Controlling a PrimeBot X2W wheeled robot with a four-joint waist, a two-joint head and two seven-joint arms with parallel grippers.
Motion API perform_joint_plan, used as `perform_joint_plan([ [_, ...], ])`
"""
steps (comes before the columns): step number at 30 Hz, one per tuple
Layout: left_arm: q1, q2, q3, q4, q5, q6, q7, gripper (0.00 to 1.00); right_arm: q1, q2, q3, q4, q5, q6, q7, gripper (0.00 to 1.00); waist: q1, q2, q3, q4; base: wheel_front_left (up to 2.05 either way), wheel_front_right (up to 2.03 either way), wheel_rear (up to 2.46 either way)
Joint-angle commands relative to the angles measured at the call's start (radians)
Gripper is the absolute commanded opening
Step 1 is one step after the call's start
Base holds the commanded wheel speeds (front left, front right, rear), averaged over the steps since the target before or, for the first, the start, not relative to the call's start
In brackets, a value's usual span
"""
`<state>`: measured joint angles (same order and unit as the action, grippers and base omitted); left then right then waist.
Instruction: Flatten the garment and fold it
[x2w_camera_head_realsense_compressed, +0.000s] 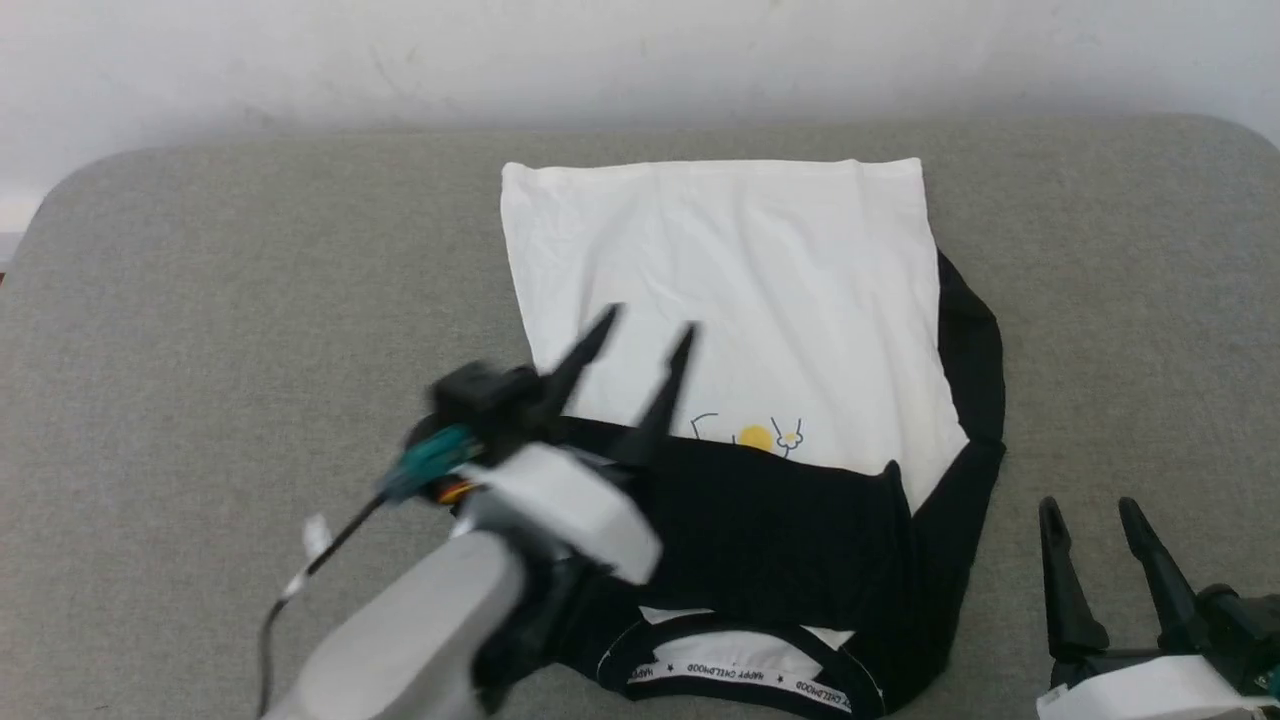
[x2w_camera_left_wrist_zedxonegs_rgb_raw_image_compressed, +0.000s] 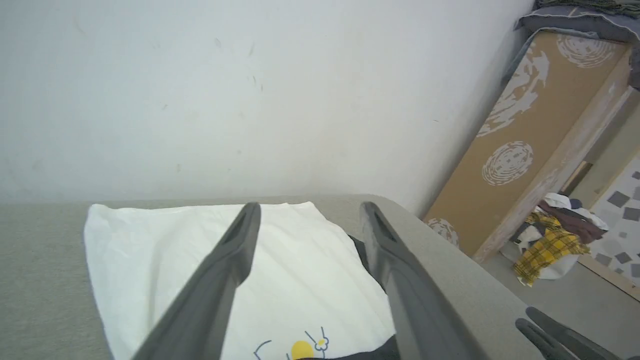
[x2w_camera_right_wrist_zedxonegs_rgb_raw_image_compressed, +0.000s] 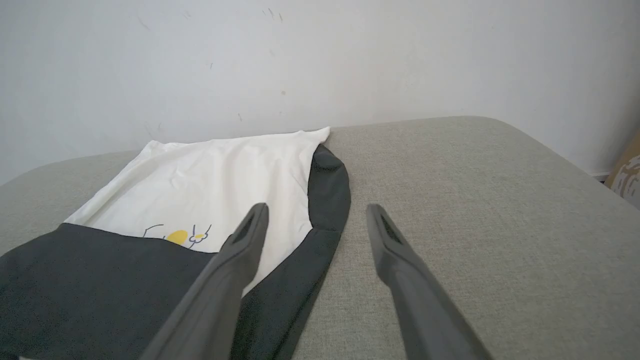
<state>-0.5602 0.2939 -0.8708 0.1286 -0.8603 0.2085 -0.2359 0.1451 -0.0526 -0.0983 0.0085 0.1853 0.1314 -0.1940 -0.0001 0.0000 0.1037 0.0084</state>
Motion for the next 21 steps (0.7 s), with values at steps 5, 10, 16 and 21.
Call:
perform_joint_plan([
  [5, 0.243, 0.098, 0.256, -0.196, 0.183, 0.097, -0.025, 1.0, 0.015, 0.002, -0.007, -0.023, -0.002, -0.001, 0.006, 1.0, 0.0001, 0.0, 0.011, 0.012, 0.0, 0.0, 0.0],
  [10, 0.513, 0.089, 0.48, -0.275, 0.317, 0.124, -0.026, 1.0, 0.012, 0.002, -0.01, -0.031, 0.0, -0.001, 0.011, 1.0, 0.0001, 0.0, 0.021, 0.012, 0.0, 0.0, 0.0],
  [16, 0.693, 0.011, 0.636, -0.283, 0.39, 0.06, -0.026, 1.0, 0.012, 0.002, -0.03, -0.032, 0.003, -0.001, 0.015, 1.0, 0.0001, 0.0, 0.021, 0.027, 0.0, 0.0, 0.0],
  [21, 0.701, -0.053, 0.694, -0.283, 0.429, -0.016, -0.026, 1.0, -0.056, 0.002, -0.052, -0.083, 0.01, -0.001, 0.073, 1.0, 0.0001, 0.0, 0.047, 0.04, 0.0, 0.0, 0.0],
])
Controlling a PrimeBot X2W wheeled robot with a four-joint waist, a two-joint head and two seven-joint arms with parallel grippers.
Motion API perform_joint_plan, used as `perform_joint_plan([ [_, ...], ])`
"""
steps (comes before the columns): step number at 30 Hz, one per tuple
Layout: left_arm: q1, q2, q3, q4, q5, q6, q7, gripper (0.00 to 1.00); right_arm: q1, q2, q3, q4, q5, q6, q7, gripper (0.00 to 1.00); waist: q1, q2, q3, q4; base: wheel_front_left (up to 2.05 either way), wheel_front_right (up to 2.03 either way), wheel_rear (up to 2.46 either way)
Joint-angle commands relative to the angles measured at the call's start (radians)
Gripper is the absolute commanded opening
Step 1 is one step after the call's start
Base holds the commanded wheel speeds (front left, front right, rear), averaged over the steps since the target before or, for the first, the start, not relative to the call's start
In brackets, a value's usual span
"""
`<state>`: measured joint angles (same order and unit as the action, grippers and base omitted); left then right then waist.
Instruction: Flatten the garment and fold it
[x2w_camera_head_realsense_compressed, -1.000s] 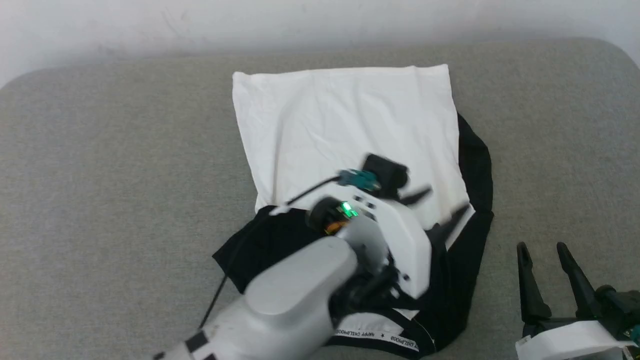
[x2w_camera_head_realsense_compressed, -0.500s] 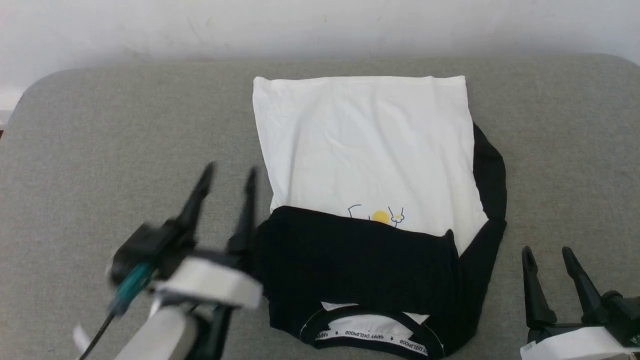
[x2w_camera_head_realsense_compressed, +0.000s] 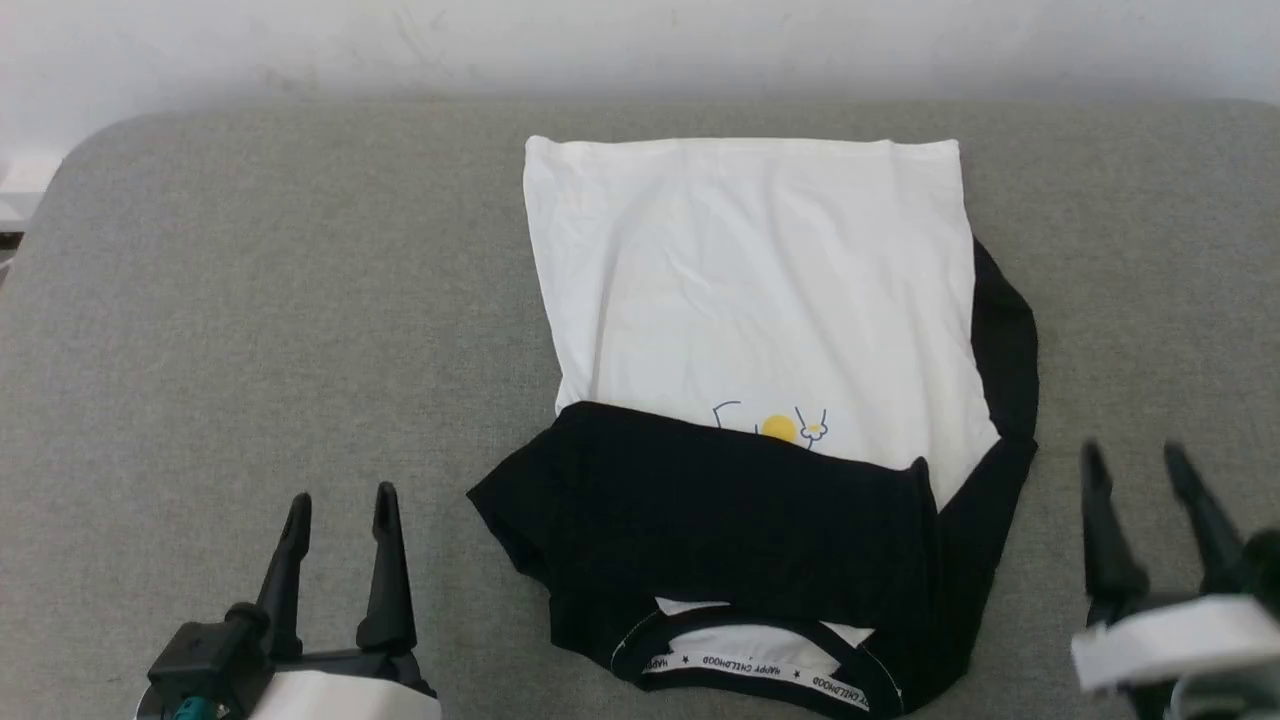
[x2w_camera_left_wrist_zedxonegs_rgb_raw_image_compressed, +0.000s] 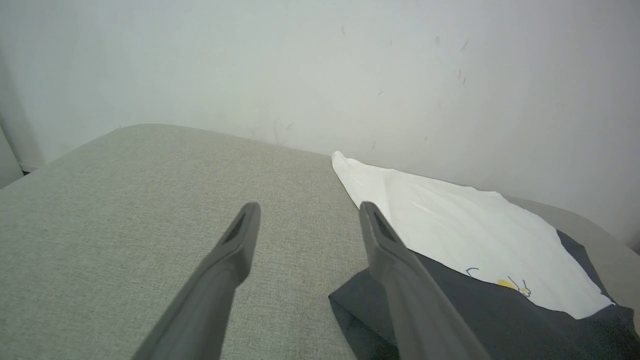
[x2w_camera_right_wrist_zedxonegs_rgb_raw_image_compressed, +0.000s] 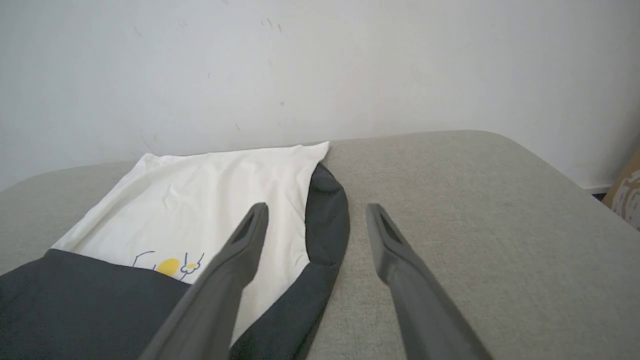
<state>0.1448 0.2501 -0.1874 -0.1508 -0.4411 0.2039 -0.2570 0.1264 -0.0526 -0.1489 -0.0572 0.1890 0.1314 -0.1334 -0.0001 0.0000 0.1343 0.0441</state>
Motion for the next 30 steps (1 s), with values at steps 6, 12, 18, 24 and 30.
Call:
perform_joint_plan([
  [6, -0.052, -0.043, 0.031, -0.004, 0.054, -0.079, -0.005, 1.0, -0.226, -0.023, -0.022, -0.106, -0.013, -0.001, 0.203, 1.0, 0.0001, 0.0, 0.097, -0.002, 0.0, 0.0, 0.0],
  [12, -0.116, -0.054, 0.039, -0.016, 0.103, -0.117, -0.005, 1.0, -0.406, -0.133, -0.015, -0.064, 0.055, -0.001, 0.5, 1.0, 0.0001, 0.0, 0.191, -0.006, 0.0, 0.0, 0.0],
  [18, -0.159, -0.074, 0.041, -0.021, 0.119, -0.149, -0.005, 1.0, -0.53, -0.201, -0.007, 0.004, 0.096, -0.001, 0.694, 1.0, 0.0001, 0.0, 0.272, 0.002, 0.0, 0.0, 0.0],
  [24, -0.19, -0.089, 0.036, -0.008, 0.127, -0.175, -0.005, 1.0, -0.595, -0.235, -0.013, 0.069, 0.1, -0.001, 0.791, 1.0, 0.0001, 0.0, 0.324, 0.022, 0.0, 0.0, 0.0],
  [30, -0.204, -0.091, 0.042, -0.004, 0.136, -0.191, -0.005, 1.0, -0.64, -0.25, -0.007, 0.119, 0.113, -0.001, 0.832, 1.0, 0.0001, 0.0, 0.361, 0.042, 0.0, 0.0, 0.0],
])
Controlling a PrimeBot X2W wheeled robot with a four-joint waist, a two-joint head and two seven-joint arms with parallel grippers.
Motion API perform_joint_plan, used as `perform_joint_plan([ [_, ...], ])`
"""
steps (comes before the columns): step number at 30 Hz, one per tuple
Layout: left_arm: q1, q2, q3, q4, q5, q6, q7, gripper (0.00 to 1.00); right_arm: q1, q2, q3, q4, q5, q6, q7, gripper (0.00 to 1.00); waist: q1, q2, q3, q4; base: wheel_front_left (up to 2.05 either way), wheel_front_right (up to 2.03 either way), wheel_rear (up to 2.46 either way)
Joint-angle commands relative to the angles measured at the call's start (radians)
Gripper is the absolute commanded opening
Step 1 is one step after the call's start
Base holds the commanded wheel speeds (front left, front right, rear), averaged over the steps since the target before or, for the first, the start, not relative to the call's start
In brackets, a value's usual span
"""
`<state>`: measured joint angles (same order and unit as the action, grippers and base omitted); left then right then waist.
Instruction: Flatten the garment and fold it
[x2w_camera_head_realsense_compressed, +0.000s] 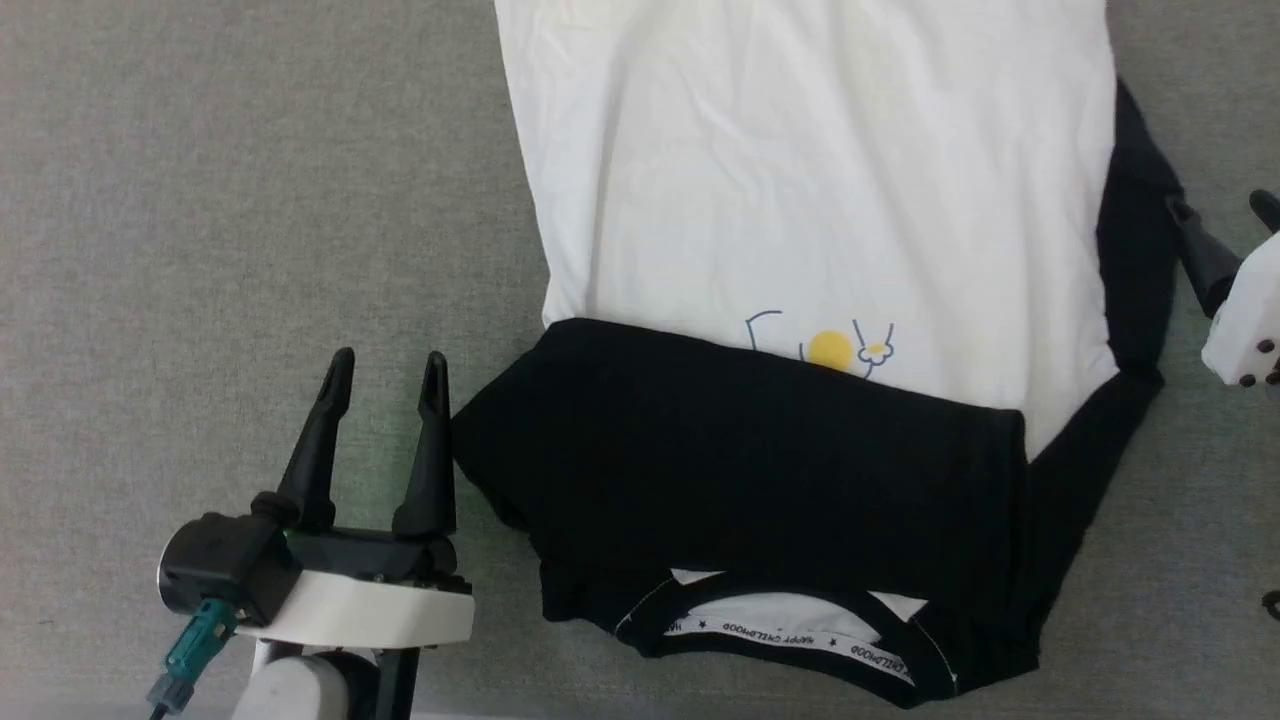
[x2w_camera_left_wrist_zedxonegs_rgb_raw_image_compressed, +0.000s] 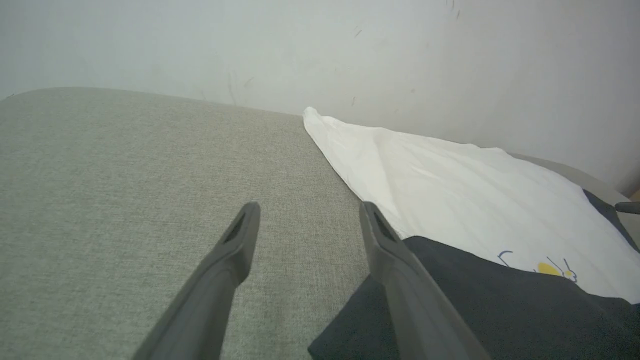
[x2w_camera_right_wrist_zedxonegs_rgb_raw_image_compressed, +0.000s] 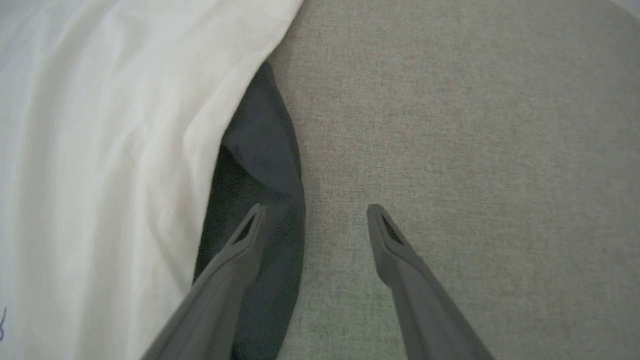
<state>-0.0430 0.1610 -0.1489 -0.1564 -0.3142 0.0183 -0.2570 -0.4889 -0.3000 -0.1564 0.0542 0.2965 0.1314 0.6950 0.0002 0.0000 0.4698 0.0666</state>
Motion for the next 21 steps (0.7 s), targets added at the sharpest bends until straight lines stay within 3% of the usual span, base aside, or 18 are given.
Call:
perform_joint_plan([
  [1, -0.019, -0.003, 0.004, 0.002, 0.01, -0.008, -0.005, 1.0, -0.032, -0.004, 0.003, 0.016, 0.004, -0.001, 0.007, 1.0, -0.0002, 0.0, 0.031, 0.024, 0.0, 0.0, 0.0],
  [14, -0.052, -0.019, 0.008, 0.02, 0.008, -0.028, -0.005, 1.0, -0.076, -0.022, 0.022, 0.08, 0.007, -0.001, 0.025, 1.0, -0.0002, 0.0, 0.093, 0.08, 0.0, 0.0, 0.0],
  [15, -0.055, -0.021, 0.008, 0.023, 0.007, -0.029, -0.005, 1.0, -0.079, -0.022, 0.023, 0.084, 0.005, -0.001, 0.024, 0.76, -0.0002, 0.0, 0.095, 0.082, 0.0, 0.0, 0.0],
  [17, -0.059, -0.025, 0.009, 0.027, 0.006, -0.031, -0.005, 1.0, -0.083, -0.025, 0.03, 0.092, -0.003, -0.001, 0.026, 0.09, -0.0002, 0.0, 0.1, 0.086, 0.0, 0.0, 0.0],
  [18, -0.061, -0.027, 0.01, 0.028, 0.006, -0.032, -0.005, 1.0, -0.085, -0.027, 0.029, 0.095, -0.011, -0.001, 0.025, 0.0, -0.0002, 0.0, 0.102, 0.087, 0.0, 0.0, 0.0],
  [21, -0.066, -0.032, 0.013, 0.034, 0.007, -0.034, -0.005, 1.0, -0.098, -0.026, 0.009, 0.1, -0.04, -0.001, 0.004, 0.0, -0.0002, 0.0, 0.103, 0.085, 0.0, 0.0, 0.0],
])
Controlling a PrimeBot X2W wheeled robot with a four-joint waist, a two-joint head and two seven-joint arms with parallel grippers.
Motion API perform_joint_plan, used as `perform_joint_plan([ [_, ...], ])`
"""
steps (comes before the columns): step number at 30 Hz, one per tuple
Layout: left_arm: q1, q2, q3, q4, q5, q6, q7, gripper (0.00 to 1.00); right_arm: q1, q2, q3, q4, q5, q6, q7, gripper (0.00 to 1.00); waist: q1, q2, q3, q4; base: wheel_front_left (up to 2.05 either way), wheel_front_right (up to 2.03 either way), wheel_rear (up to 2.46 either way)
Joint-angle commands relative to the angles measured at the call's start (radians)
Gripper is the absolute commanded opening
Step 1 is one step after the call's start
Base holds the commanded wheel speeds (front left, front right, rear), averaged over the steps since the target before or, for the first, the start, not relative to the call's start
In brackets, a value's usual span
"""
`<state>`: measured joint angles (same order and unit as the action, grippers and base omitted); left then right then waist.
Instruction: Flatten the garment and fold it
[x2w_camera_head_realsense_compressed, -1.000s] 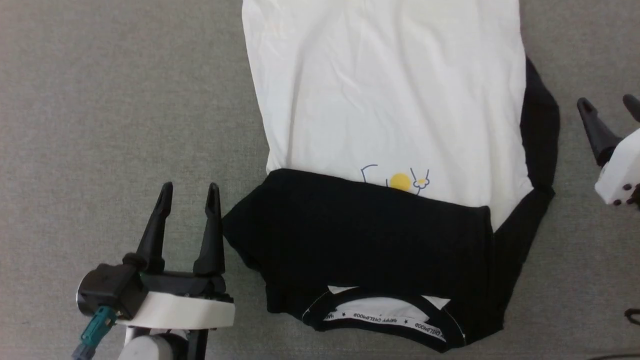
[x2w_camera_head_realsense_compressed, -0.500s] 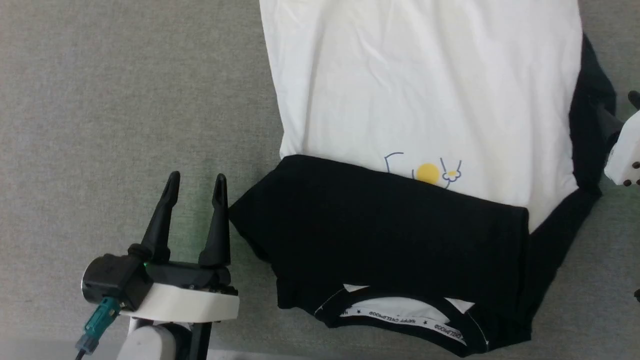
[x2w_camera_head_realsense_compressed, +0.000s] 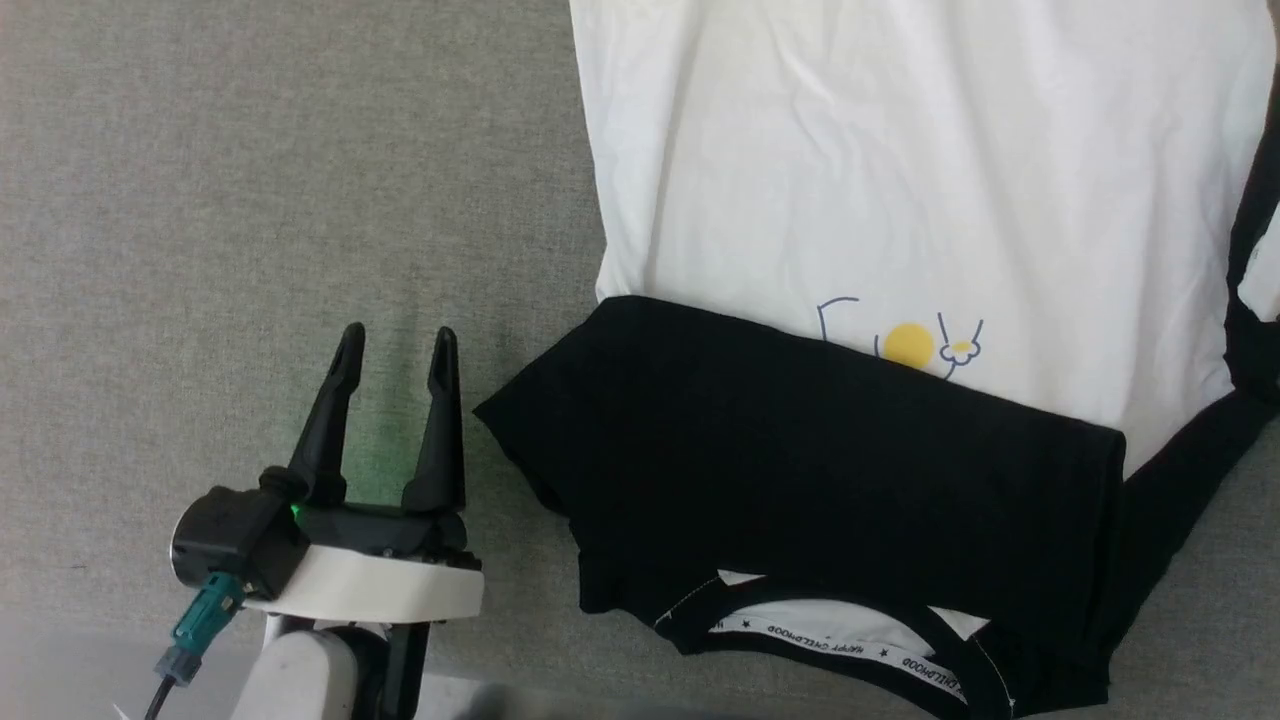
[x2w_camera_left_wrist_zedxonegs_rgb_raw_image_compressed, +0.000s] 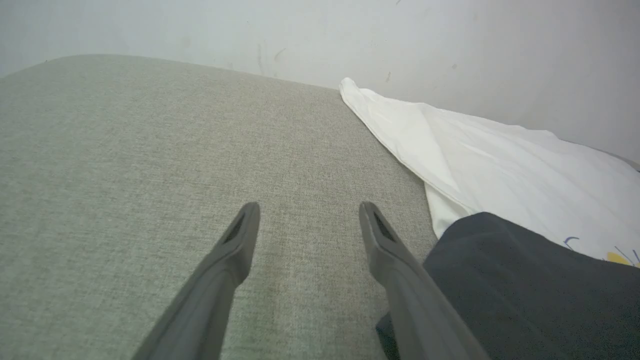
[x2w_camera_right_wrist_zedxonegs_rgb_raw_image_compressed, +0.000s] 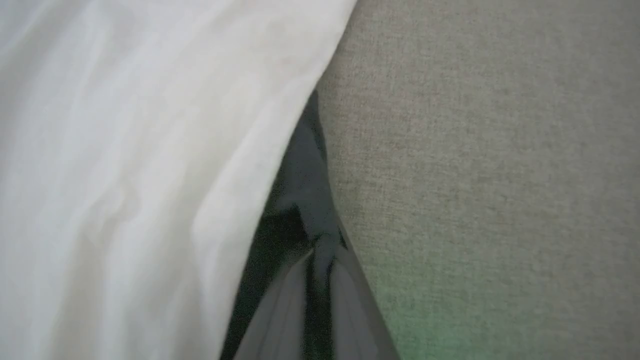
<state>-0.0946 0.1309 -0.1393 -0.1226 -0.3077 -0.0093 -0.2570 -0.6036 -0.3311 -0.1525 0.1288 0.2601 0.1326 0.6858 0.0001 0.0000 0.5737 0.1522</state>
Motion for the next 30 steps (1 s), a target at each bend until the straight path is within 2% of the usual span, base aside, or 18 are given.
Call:
perform_joint_plan([
  [1, -0.015, -0.003, 0.005, 0.003, 0.001, -0.006, -0.005, 1.0, 0.012, 0.005, 0.0, 0.028, -0.011, -0.002, 0.006, 0.0, -0.0001, 0.0, -0.003, -0.003, 0.0, 0.0, 0.0],
  [7, -0.009, -0.008, 0.008, 0.031, 0.002, -0.013, -0.005, 1.0, 0.008, 0.016, -0.043, 0.027, -0.032, -0.002, -0.053, 0.0, -0.0001, 0.0, -0.055, -0.025, 0.0, 0.0, 0.0],
  [14, 0.024, -0.009, 0.008, 0.058, 0.003, -0.009, -0.004, 1.0, 0.079, 0.044, -0.096, -0.017, -0.018, -0.002, -0.104, 0.0, -0.0001, 0.0, -0.162, -0.056, 0.0, 0.0, 0.0],
  [23, 0.091, 0.003, 0.015, 0.048, -0.005, 0.011, 0.016, 1.0, 0.227, 0.105, -0.194, -0.153, 0.008, -0.002, -0.138, 0.0, -0.0001, 0.0, -0.278, -0.096, 0.0, 0.0, 0.0],
  [30, 0.137, 0.005, 0.016, 0.031, -0.012, 0.028, 0.033, 1.0, 0.327, 0.167, -0.183, -0.278, 0.026, -0.002, -0.173, 0.0, -0.0001, 0.0, -0.348, -0.132, 0.0, 0.0, 0.0],
])
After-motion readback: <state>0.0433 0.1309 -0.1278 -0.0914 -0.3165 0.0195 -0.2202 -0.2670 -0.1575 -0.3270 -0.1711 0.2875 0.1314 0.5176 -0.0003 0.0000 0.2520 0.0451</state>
